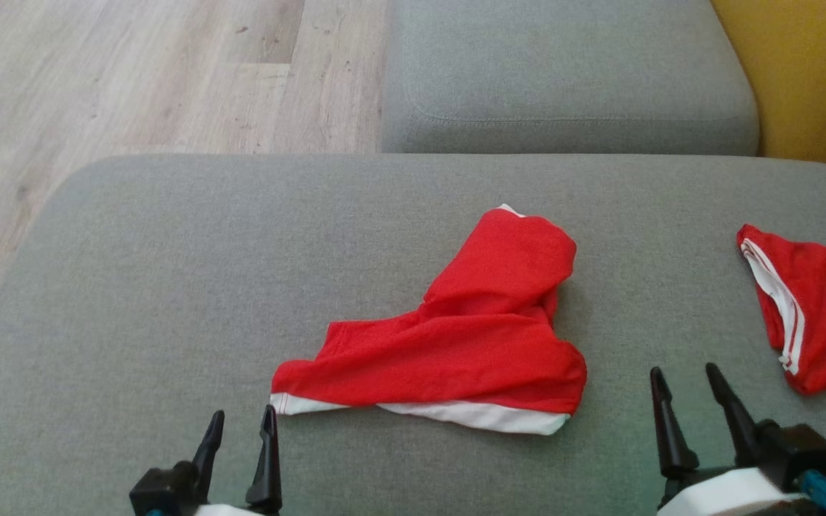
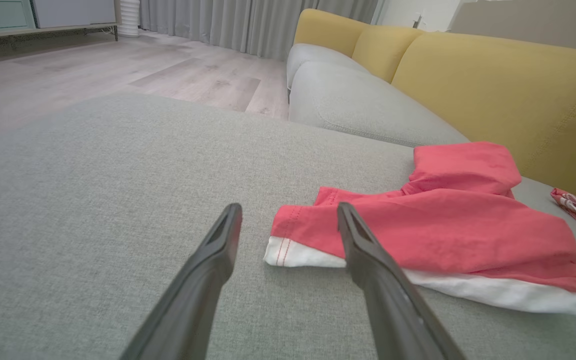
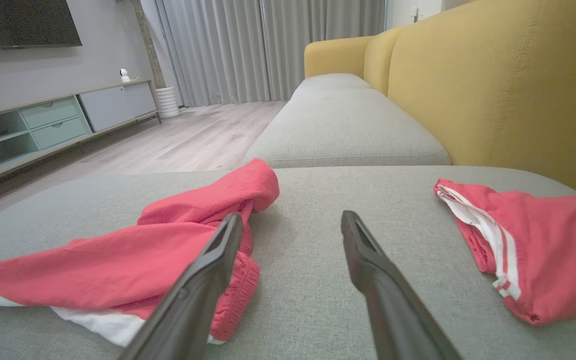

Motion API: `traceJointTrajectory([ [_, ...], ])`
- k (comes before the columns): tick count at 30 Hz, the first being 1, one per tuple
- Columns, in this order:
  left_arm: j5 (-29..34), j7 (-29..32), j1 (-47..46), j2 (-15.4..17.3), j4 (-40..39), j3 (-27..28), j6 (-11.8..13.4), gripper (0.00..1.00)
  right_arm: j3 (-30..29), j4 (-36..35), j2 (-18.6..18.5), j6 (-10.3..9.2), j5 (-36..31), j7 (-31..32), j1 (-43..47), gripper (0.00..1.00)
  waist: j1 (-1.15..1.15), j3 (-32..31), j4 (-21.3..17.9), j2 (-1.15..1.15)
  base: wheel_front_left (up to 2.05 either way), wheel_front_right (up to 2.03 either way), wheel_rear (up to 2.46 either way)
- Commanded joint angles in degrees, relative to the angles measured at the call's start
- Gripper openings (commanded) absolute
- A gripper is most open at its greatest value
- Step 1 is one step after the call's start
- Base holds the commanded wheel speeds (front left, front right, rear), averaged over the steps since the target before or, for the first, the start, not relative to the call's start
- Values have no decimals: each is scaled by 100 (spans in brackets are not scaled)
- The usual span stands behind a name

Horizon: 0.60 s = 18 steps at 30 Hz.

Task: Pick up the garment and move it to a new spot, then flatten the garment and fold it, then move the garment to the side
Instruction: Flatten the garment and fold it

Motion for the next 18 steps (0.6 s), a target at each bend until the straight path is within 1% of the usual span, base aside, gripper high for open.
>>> traceJointTrajectory([
  [1,35,-71,-210,127,-237,228,52,100,218,-97,-41,37,56,-121,-187,100,1,-22,2,0,0,0,0],
  [7,32,-47,-179,156,-346,221,105,100,347,157,-41,37,97,-213,-246,100,1,-31,-1,0,0,0,0],
  [18,7,-23,-172,179,-393,204,132,100,427,389,-41,37,92,-250,-311,100,1,8,-1,0,0,0,0],
])
